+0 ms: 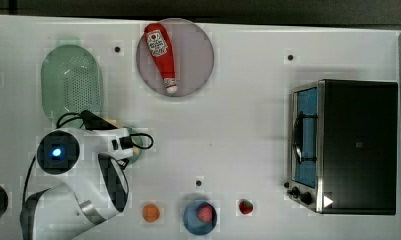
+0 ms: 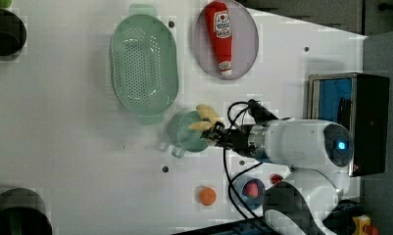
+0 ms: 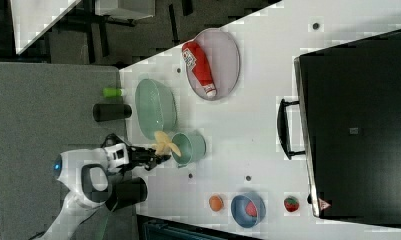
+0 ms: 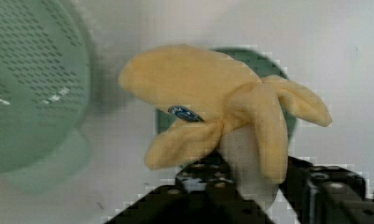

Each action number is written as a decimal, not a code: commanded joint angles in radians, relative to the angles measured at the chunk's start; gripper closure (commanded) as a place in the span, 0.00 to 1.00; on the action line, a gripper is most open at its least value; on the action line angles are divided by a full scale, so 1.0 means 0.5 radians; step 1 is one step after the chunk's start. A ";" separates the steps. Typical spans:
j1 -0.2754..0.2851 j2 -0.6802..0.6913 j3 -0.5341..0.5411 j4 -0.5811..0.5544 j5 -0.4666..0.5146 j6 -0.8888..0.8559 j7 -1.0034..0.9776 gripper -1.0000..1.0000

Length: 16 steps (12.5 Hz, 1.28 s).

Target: Pick Banana and place it in mug.

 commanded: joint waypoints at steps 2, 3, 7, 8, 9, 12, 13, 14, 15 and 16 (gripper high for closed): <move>-0.010 -0.039 0.006 0.018 -0.026 0.067 0.157 0.24; -0.010 -0.039 -0.002 0.021 -0.026 0.067 0.157 0.13; -0.022 -0.097 -0.060 0.068 -0.017 0.067 0.157 0.00; -0.034 -0.154 -0.095 0.098 -0.017 0.016 0.157 0.00; -0.047 -0.224 -0.140 0.140 -0.016 -0.099 0.157 0.00; -0.079 -0.452 -0.344 0.335 -0.016 -0.575 0.099 0.00; -0.087 -0.517 -0.433 0.406 -0.015 -0.727 0.098 0.00; -0.094 -0.585 -0.547 0.484 -0.015 -0.891 0.080 0.00; -0.095 -0.637 -0.644 0.544 -0.017 -1.007 0.047 0.00; -0.095 -0.687 -0.733 0.596 -0.023 -1.112 -0.001 0.00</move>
